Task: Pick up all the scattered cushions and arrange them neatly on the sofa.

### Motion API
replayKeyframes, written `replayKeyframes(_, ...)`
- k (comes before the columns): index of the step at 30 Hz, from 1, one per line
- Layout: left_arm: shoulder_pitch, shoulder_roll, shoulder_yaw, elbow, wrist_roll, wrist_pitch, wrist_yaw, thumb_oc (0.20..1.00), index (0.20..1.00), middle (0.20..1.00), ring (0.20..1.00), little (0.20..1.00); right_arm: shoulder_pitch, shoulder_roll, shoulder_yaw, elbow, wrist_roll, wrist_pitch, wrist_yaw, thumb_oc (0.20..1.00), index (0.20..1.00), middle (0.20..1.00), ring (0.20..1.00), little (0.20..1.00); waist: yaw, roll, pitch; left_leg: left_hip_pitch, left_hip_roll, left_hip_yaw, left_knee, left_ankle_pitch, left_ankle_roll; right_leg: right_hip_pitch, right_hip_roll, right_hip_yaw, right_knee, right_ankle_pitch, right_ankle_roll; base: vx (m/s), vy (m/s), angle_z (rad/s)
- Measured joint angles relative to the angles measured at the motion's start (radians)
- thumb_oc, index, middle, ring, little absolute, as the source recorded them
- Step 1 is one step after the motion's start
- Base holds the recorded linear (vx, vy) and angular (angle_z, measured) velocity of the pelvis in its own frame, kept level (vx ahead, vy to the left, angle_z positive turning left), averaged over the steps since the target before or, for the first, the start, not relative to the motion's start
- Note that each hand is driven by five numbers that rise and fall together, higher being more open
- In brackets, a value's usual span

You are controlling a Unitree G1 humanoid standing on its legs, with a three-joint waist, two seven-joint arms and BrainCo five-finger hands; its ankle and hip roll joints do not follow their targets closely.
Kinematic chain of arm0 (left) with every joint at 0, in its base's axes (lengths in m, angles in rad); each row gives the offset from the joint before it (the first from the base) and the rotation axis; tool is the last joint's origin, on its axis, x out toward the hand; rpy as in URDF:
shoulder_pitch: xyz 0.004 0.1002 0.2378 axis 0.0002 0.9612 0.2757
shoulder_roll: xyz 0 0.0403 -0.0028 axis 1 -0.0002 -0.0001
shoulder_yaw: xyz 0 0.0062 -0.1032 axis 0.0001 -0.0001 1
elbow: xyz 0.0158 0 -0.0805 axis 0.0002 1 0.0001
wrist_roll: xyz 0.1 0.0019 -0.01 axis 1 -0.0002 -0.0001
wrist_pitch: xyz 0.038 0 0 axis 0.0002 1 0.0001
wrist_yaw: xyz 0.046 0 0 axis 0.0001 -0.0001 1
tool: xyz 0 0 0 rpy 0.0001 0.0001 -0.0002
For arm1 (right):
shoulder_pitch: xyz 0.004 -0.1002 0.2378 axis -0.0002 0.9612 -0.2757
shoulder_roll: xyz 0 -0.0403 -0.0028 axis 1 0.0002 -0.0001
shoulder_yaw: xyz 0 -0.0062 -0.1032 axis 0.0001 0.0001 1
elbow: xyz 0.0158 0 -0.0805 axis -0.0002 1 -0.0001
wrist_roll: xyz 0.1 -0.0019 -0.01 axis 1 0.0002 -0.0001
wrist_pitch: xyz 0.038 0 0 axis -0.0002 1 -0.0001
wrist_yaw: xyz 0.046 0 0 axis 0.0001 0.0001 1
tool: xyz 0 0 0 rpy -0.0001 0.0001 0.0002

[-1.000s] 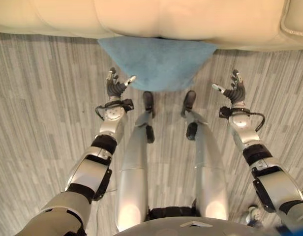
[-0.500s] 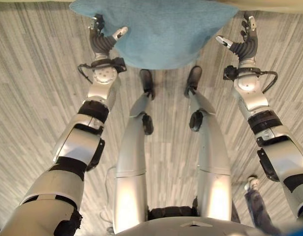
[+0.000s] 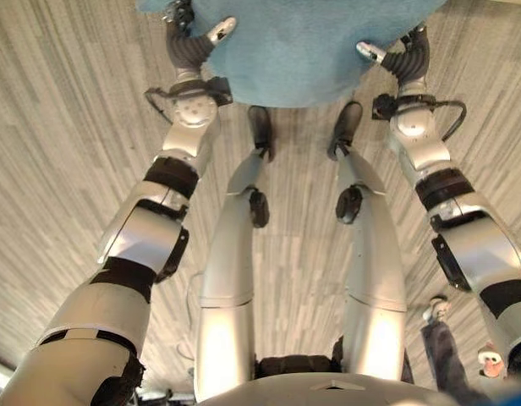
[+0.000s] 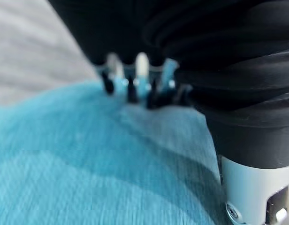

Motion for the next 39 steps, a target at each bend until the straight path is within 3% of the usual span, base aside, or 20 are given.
replayKeyframes(9, -0.016, -0.026, -0.01, -0.058, -0.056, -0.004, 0.0, 1.0, 1.0, 1.0, 1.0, 1.0, -0.031, -0.034, 0.021, 0.001, 0.152, 0.003, 0.024, 1.0, 1.0, 1.0, 1.0, 1.0, 0.027, 0.005, -0.001, -0.042, -0.002, -0.004, 0.037, -0.003, -0.006, -0.044, -0.011, 0.001, 0.045, -0.014, -0.012, 0.01, -0.006, 0.04)
replayKeyframes(10, -0.014, -0.025, -0.01, -0.058, -0.056, -0.004, 0.0, 0.542, 0.542, 0.542, 0.542, 0.542, -0.029, -0.033, 0.02, 0.001, 0.152, 0.003, 0.029, 0.2, 0.2, 0.2, 0.2, 0.2, 0.027, 0.005, -0.002, -0.042, -0.002, -0.004, 0.037, -0.002, -0.007, -0.044, -0.01, 0.001, 0.045, -0.013, -0.012, 0.0, -0.048, 0.0)
replayKeyframes(11, -0.014, -0.029, -0.01, -0.06, -0.058, -0.004, -0.001, 0.2, 0.2, 0.2, 0.2, 0.2, -0.031, -0.031, 0.022, -0.001, 0.154, 0.003, 0.035, 0.2, 0.2, 0.2, 0.2, 0.2, 0.029, 0.007, -0.003, -0.041, -0.002, -0.005, 0.037, -0.001, -0.008, -0.044, -0.01, 0.001, 0.047, -0.013, -0.012, 0.0, -0.063, 0.0)
replayKeyframes(13, 0.025, -0.034, 0.032, -0.145, -0.093, -0.005, -0.002, 0.2, 0.2, 0.2, 0.2, 0.2, -0.028, -0.034, 0.051, -0.084, 0.229, 0.039, 0.042, 0.2, 0.2, 0.2, 0.2, 0.2, 0.025, 0.01, -0.001, -0.042, -0.002, -0.007, 0.053, 0.002, -0.005, -0.046, -0.013, 0.002, 0.07, -0.014, -0.011, 0.0, -0.049, 0.05)
replayKeyframes(18, 0.134, -0.026, 0.092, -0.222, -0.099, -0.014, -0.006, 0.2, 0.2, 0.2, 0.2, 0.2, 0.123, -0.028, 0.045, -0.255, 0.229, 0.039, 0.058, 0.2, 0.2, 0.2, 0.2, 0.2, 0.017, 0.011, -0.001, 0.013, 0.0, -0.005, 0.046, 0.004, -0.004, 0.003, -0.011, 0.002, 0.073, -0.016, -0.017, -0.01, -0.058, 0.01)
replayKeyframes(25, 0.45, -0.082, 0.123, -0.474, -0.093, -0.018, -0.044, 0.2, 0.2, 0.2, 0.2, 0.2, 0.417, 0.016, -0.029, -0.479, 0.139, 0.025, 0.069, 0.2, 0.2, 0.2, 0.2, 0.2, 0.004, 0.014, -0.044, 0.257, -0.001, -0.029, -0.043, 0.017, -0.013, 0.258, -0.001, -0.032, 0.0, -0.019, -0.011, -0.01, -0.088, 0.01)
replayKeyframes(29, 0.607, -0.103, 0.133, -0.587, -0.08, -0.031, -0.085, 0.2, 0.2, 0.2, 0.2, 0.2, 0.567, 0.019, -0.049, -0.621, 0.104, 0.015, 0.08, 0.2, 0.2, 0.2, 0.2, 0.2, 0.011, 0.016, -0.056, 0.401, -0.006, -0.062, -0.117, 0.016, -0.046, 0.406, 0.002, -0.062, -0.042, -0.042, -0.003, -0.01, -0.131, 0.12)
replayKeyframes(32, 0.722, -0.108, 0.125, -0.611, -0.08, -0.036, -0.11, 0.2, 0.2, 0.2, 0.2, 0.2, 0.657, 0.045, -0.046, -0.654, 0.064, 0.003, 0.085, 0.2, 0.2, 0.2, 0.2, 0.2, 0.018, 0.017, -0.057, 0.561, -0.009, -0.097, -0.192, 0.039, -0.072, 0.568, 0.006, -0.107, -0.076, -0.058, -0.013, 0.02, -0.155, 0.26)
replayKeyframes(34, 0.836, -0.109, 0.103, -0.614, -0.082, -0.051, -0.148, 0.2, 0.2, 0.2, 0.2, 0.2, 0.771, 0.054, -0.047, -0.702, 0.023, -0.011, 0.094, 0.2, 0.2, 0.2, 0.2, 0.2, 0.038, 0.028, -0.112, 0.655, -0.005, -0.136, -0.24, 0.047, -0.088, 0.676, 0.016, -0.153, -0.095, -0.084, -0.024, 0.06, -0.216, 0.41)
replayKeyframes(36, 0.897, -0.119, 0.093, -0.61, -0.085, -0.047, -0.175, 0.2, 0.2, 0.2, 0.2, 0.2, 0.831, 0.056, -0.04, -0.703, 0.01, -0.012, 0.109, 0.2, 0.2, 0.2, 0.2, 0.2, 0.038, 0.045, -0.103, 0.784, 0.002, -0.179, -0.292, 0.065, -0.097, 0.826, 0.028, -0.204, -0.156, -0.091, -0.023, 0.16, -0.172, 0.43)
replayKeyframes(39, 0.992, -0.112, 0.094, -0.618, -0.086, -0.048, -0.221, 0.2, 0.2, 0.2, 0.2, 0.2, 0.916, 0.06, -0.043, -0.728, 0.002, -0.012, 0.152, 0.2, 0.2, 0.2, 0.2, 0.2, 0.05, 0.05, -0.146, 0.904, 0.011, -0.195, -0.363, 0.062, -0.118, 0.945, 0.048, -0.223, -0.209, -0.109, -0.023, 0.13, -0.097, 0.16)
